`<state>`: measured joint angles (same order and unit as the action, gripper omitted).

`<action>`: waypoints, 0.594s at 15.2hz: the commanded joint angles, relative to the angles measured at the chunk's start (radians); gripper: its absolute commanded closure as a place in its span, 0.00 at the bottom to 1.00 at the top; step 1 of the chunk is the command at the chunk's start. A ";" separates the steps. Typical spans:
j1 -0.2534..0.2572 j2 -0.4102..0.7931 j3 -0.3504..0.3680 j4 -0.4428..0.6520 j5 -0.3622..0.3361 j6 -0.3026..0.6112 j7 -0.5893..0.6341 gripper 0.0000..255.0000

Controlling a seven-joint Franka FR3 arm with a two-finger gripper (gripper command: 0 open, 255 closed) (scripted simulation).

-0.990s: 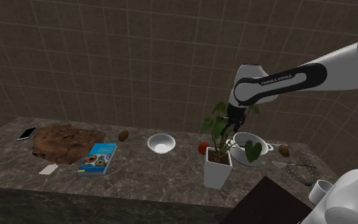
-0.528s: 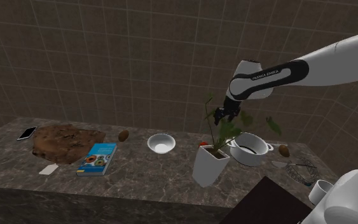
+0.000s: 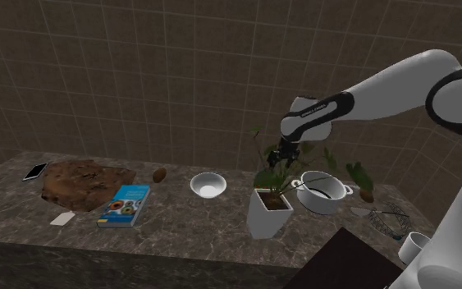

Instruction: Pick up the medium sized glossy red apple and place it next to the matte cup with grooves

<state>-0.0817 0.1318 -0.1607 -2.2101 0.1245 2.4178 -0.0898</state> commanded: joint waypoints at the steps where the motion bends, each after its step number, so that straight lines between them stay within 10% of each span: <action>1: -0.007 0.082 0.001 0.046 0.024 0.021 -0.012 0.00; 9: -0.051 0.389 0.024 0.248 0.096 0.071 -0.039 0.00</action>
<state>-0.1256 0.4808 -0.1399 -1.9929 0.2122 2.4855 -0.1261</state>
